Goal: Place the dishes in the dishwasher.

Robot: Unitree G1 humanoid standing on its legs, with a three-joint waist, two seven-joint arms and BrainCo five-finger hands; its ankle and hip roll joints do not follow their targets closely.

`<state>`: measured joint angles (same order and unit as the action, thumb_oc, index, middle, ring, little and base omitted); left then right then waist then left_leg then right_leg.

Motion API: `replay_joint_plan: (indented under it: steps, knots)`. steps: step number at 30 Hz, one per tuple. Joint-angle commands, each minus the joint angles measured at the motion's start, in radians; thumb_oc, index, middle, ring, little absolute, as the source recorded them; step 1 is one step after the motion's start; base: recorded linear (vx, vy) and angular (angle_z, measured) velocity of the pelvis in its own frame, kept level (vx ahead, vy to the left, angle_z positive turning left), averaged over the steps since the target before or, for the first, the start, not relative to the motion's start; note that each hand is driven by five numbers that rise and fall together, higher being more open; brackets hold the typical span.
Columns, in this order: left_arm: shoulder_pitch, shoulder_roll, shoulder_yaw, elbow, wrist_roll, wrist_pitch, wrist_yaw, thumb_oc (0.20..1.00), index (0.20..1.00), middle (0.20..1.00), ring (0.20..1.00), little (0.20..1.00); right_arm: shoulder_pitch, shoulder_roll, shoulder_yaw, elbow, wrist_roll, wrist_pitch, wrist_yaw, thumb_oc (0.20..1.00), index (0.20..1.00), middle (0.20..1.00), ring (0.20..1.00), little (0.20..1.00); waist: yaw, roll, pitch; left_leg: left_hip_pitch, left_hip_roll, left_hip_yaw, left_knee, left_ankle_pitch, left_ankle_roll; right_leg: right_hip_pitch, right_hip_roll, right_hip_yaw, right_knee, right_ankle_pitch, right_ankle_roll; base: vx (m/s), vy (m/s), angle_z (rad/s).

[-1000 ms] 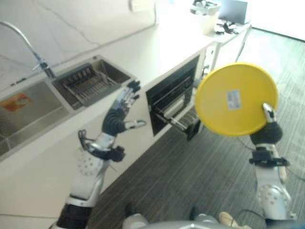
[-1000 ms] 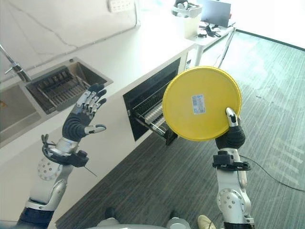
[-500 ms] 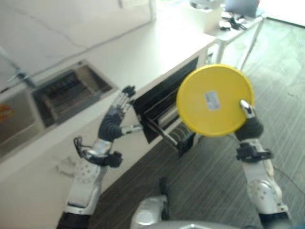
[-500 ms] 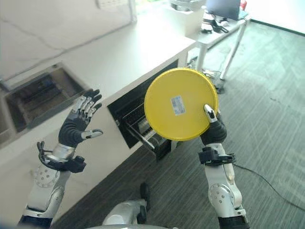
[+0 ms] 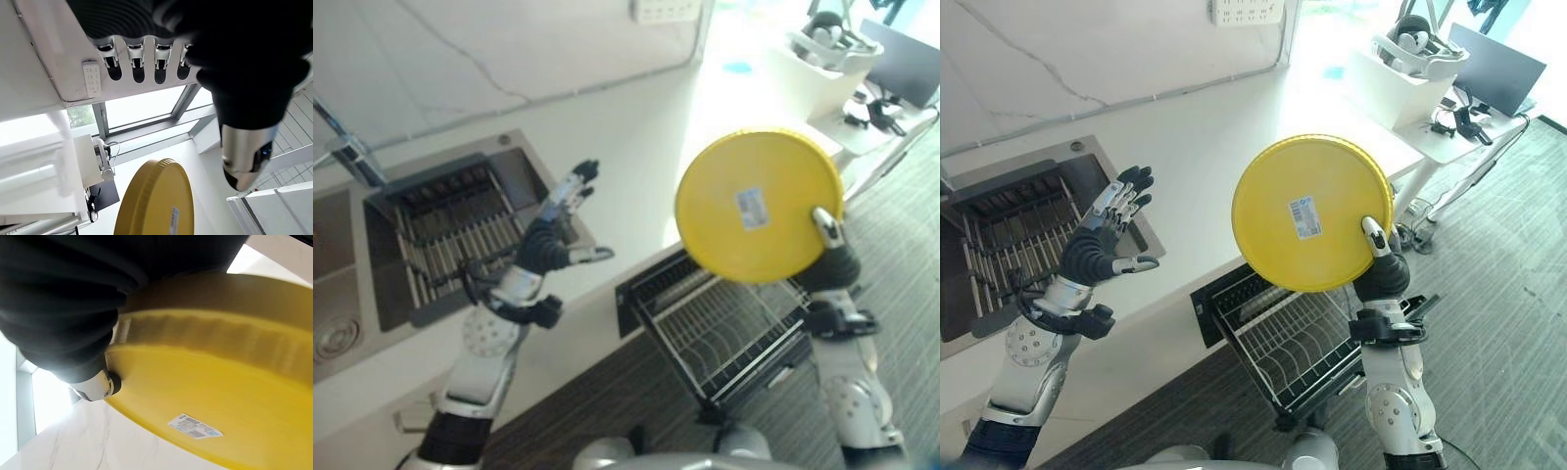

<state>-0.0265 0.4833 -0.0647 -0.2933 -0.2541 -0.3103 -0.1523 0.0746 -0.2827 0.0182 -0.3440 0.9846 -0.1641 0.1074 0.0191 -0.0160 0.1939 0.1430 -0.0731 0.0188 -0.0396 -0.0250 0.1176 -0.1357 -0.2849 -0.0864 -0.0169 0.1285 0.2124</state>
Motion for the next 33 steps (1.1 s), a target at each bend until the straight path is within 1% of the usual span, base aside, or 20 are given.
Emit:
replay_joint_plan:
  steps: [1,2,3,7,9,11,13,15,17,18,19,20,21,23,25,26,28,30,31,33]
  knots:
    - [-0.04,0.023,-0.028,-0.087,0.043,-0.052,0.038,1.0,1.0,1.0,1.0,1.0,-0.08,0.006,-0.056,-0.09,0.011,-0.09,-0.02,0.2,0.2,0.2,0.2,0.2,-0.001,-0.033,-0.018,-0.034,0.119,0.019,-0.038,-0.053,-0.123,0.132,0.025,-0.055,0.055,-0.036,-0.002,0.04,-0.265,0.52]
    - [-0.043,0.024,-0.033,-0.092,0.047,-0.049,0.044,1.0,1.0,1.0,1.0,1.0,-0.088,0.001,-0.056,-0.092,0.013,-0.089,-0.028,0.2,0.2,0.2,0.2,0.2,0.002,-0.037,-0.019,-0.043,0.124,0.018,-0.035,-0.043,-0.128,0.135,0.027,-0.057,0.039,-0.03,0.0,0.02,-0.25,0.39]
    - [-0.047,0.025,-0.039,-0.102,0.05,-0.041,0.052,1.0,1.0,1.0,1.0,1.0,-0.101,-0.009,-0.056,-0.095,0.01,-0.087,-0.047,0.2,0.2,0.2,0.2,0.2,0.011,-0.041,-0.026,-0.042,0.139,0.025,-0.037,-0.051,-0.138,0.155,0.023,-0.085,0.008,-0.037,0.011,0.01,-0.264,0.23]
    - [-0.041,0.032,-0.025,-0.102,0.017,-0.034,0.044,1.0,1.0,1.0,1.0,1.0,-0.127,-0.019,-0.059,-0.104,-0.027,-0.077,-0.092,0.2,0.2,0.2,0.2,0.2,0.017,-0.039,-0.032,-0.032,0.173,0.047,-0.047,-0.051,-0.16,0.172,0.02,-0.126,-0.031,-0.032,0.022,-0.01,-0.206,-0.18]
    - [-0.024,0.033,-0.012,-0.109,0.009,-0.04,0.031,1.0,1.0,1.0,1.0,1.0,-0.119,-0.027,-0.071,-0.118,-0.063,-0.077,-0.105,0.2,0.2,0.2,0.2,0.2,0.005,-0.032,-0.036,-0.029,0.189,0.061,-0.048,-0.043,-0.168,0.167,0.031,-0.124,-0.032,-0.037,0.019,-0.06,-0.185,-0.24]
    - [-0.018,0.033,-0.009,-0.115,0.014,-0.041,0.034,1.0,1.0,1.0,1.0,1.0,-0.11,-0.032,-0.076,-0.123,-0.114,-0.099,-0.112,0.2,0.2,0.2,0.2,0.2,-0.006,-0.023,-0.041,-0.02,0.199,0.068,-0.048,-0.053,-0.175,0.173,0.038,-0.123,-0.036,-0.05,0.021,-0.01,-0.121,-0.14]
    - [-0.011,0.035,0.0,-0.119,0.008,-0.041,0.047,1.0,1.0,1.0,1.0,1.0,-0.105,-0.045,-0.085,-0.133,-0.159,-0.12,-0.094,0.2,0.2,0.2,0.2,0.2,-0.017,-0.017,-0.044,-0.018,0.202,0.076,-0.048,-0.044,-0.181,0.168,0.04,-0.122,-0.034,-0.049,0.018,-0.05,-0.082,-0.09]
    - [-0.005,0.036,0.019,-0.119,-0.025,-0.043,0.047,1.0,1.0,1.0,1.0,1.0,-0.1,-0.067,-0.097,-0.147,-0.28,-0.13,-0.083,0.2,0.2,0.2,0.2,0.2,-0.027,-0.012,-0.05,-0.018,0.206,0.079,-0.048,-0.044,-0.187,0.161,0.043,-0.116,-0.027,-0.056,0.016,-0.05,-0.078,-0.06]
    - [0.021,0.028,0.045,-0.126,-0.057,-0.05,0.031,1.0,1.0,1.0,1.0,1.0,-0.081,-0.104,-0.114,-0.147,-0.442,-0.12,-0.075,0.2,0.2,0.2,0.2,0.2,-0.031,-0.006,-0.054,-0.02,0.212,0.08,-0.048,-0.04,-0.193,0.162,0.047,-0.118,-0.023,-0.064,0.011,-0.04,-0.079,-0.02]
    - [0.03,0.029,0.053,-0.122,-0.057,-0.055,0.024,1.0,1.0,1.0,1.0,1.0,-0.073,-0.12,-0.122,-0.138,-0.503,-0.124,-0.075,0.2,0.2,0.2,0.2,0.2,-0.032,-0.003,-0.057,-0.015,0.216,0.083,-0.048,-0.048,-0.197,0.17,0.05,-0.121,-0.024,-0.074,0.012,-0.03,-0.066,0.02]
    - [0.04,0.035,0.068,-0.118,-0.055,-0.055,0.01,1.0,1.0,1.0,1.0,1.0,-0.06,-0.153,-0.141,-0.128,-0.575,-0.137,-0.074,0.2,0.2,0.2,0.2,0.2,-0.032,-0.002,-0.057,-0.019,0.22,0.086,-0.048,-0.044,-0.202,0.172,0.051,-0.129,-0.023,-0.077,0.009,-0.11,-0.092,0.07]
    - [0.064,0.044,0.094,-0.112,-0.058,-0.063,-0.016,1.0,1.0,1.0,1.0,1.0,-0.035,-0.202,-0.175,-0.116,-0.709,-0.166,-0.08,0.2,0.2,0.2,0.2,0.2,-0.032,-0.002,-0.055,-0.029,0.224,0.085,-0.048,-0.03,-0.208,0.163,0.053,-0.136,-0.018,-0.072,0.002,-0.12,-0.094,0.13]
    - [0.079,0.044,0.105,-0.112,-0.073,-0.061,-0.031,1.0,1.0,1.0,1.0,1.0,-0.023,-0.221,-0.19,-0.113,-0.74,-0.176,-0.088,0.2,0.2,0.2,0.2,0.2,-0.03,0.0,-0.056,-0.026,0.227,0.082,-0.048,-0.041,-0.211,0.168,0.055,-0.139,-0.021,-0.081,0.005,-0.11,-0.09,0.18]
    - [0.122,0.048,0.134,-0.112,-0.107,-0.068,-0.064,1.0,1.0,1.0,1.0,1.0,0.01,-0.253,-0.223,-0.1,-0.777,-0.188,-0.083,0.2,0.2,0.2,0.2,0.2,-0.024,-0.002,-0.053,-0.027,0.229,0.076,-0.048,-0.041,-0.214,0.17,0.058,-0.144,-0.022,-0.084,0.002,-0.04,-0.069,0.22]
    - [0.182,0.042,0.159,-0.109,-0.155,-0.067,-0.137,1.0,1.0,1.0,1.0,1.0,0.049,-0.278,-0.251,-0.087,-0.822,-0.209,-0.073,0.2,0.2,0.2,0.2,0.2,-0.015,-0.006,-0.053,-0.031,0.23,0.071,-0.048,-0.04,-0.218,0.176,0.063,-0.148,-0.028,-0.087,-0.001,-0.06,-0.077,0.22]
    - [0.231,0.042,0.168,-0.106,-0.188,-0.066,-0.201,1.0,1.0,1.0,1.0,1.0,0.079,-0.294,-0.265,-0.081,-0.878,-0.235,-0.073,0.2,0.2,0.2,0.2,0.2,-0.005,-0.008,-0.051,-0.036,0.232,0.066,-0.048,-0.037,-0.221,0.177,0.065,-0.155,-0.031,-0.088,-0.003,-0.08,-0.065,0.25]
    - [0.289,0.058,0.165,-0.086,-0.195,-0.075,-0.257,1.0,1.0,1.0,1.0,1.0,0.107,-0.343,-0.275,-0.073,-0.991,-0.295,-0.095,0.2,0.2,0.2,0.2,0.2,0.008,-0.009,-0.047,-0.043,0.234,0.063,-0.048,-0.033,-0.225,0.18,0.066,-0.168,-0.034,-0.087,-0.003,-0.07,-0.041,0.15]
    - [0.318,0.078,0.152,-0.052,-0.221,-0.067,-0.271,1.0,1.0,1.0,1.0,1.0,0.112,-0.392,-0.277,-0.064,-1.033,-0.32,-0.118,0.2,0.2,0.2,0.2,0.2,0.017,-0.008,-0.046,-0.046,0.233,0.06,-0.048,-0.03,-0.227,0.183,0.066,-0.177,-0.034,-0.087,-0.001,-0.03,-0.002,0.15]
    - [0.336,0.085,0.137,-0.015,-0.242,-0.043,-0.262,1.0,1.0,1.0,1.0,1.0,0.11,-0.417,-0.268,-0.051,-1.084,-0.345,-0.137,0.2,0.2,0.2,0.2,0.2,0.024,-0.007,-0.047,-0.048,0.233,0.058,-0.048,-0.027,-0.227,0.185,0.065,-0.183,-0.032,-0.089,0.001,-0.02,0.01,0.28]
    - [0.366,0.086,0.106,0.061,-0.255,-0.021,-0.24,1.0,1.0,1.0,1.0,1.0,0.102,-0.448,-0.246,-0.029,-1.17,-0.372,-0.188,0.2,0.2,0.2,0.2,0.2,0.034,-0.006,-0.048,-0.052,0.233,0.058,-0.048,-0.024,-0.229,0.185,0.062,-0.194,-0.027,-0.091,0.003,-0.01,0.017,0.26]
